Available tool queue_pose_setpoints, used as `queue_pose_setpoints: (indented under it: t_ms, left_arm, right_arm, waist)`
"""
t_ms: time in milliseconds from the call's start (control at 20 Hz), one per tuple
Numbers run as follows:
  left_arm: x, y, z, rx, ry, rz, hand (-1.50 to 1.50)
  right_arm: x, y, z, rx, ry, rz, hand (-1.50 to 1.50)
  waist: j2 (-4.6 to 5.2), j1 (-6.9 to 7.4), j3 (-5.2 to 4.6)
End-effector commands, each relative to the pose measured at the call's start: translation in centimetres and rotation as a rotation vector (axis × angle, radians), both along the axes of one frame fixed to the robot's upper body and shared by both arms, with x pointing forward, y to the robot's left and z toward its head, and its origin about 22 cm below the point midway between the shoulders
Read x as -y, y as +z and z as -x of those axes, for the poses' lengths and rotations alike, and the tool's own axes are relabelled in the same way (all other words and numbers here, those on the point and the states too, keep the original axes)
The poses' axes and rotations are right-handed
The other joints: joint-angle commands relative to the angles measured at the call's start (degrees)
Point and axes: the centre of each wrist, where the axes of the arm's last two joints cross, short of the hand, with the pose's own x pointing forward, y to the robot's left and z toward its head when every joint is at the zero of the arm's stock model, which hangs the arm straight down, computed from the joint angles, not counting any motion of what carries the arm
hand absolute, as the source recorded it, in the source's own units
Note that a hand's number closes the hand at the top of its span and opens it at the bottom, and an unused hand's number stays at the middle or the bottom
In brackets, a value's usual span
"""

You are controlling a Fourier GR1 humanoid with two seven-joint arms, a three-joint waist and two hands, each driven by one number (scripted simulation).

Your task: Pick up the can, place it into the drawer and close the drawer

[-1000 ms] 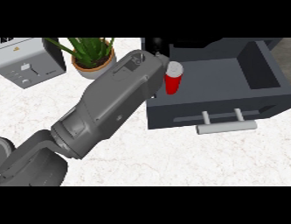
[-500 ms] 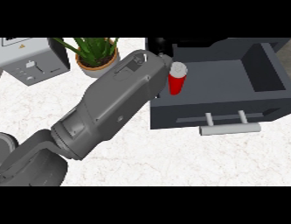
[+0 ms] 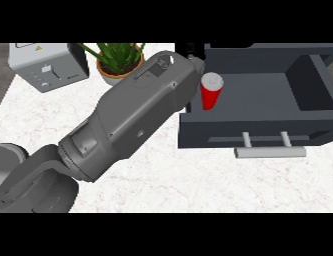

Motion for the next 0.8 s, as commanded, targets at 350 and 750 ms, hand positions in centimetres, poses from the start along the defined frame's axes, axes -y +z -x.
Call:
queue_pose_setpoints:
  t_ms: [350,750]
  left_arm:
    - [-3.0,-0.2,-1.3,-0.029,0.027,-0.020,-1.50]
    - [-4.5,1.2,-1.2,-0.037,0.038,-0.020,-1.50]
  right_arm:
    - [-4.4,-3.6,-8.2,0.017,-0.041,0.277,-1.50]
    - [-8.6,-4.6,-15.0,0.003,-0.030,0.483,-1.50]
  waist:
    - [-0.60,1.80,0.00]
    - [-0.88,3.07,-0.04]
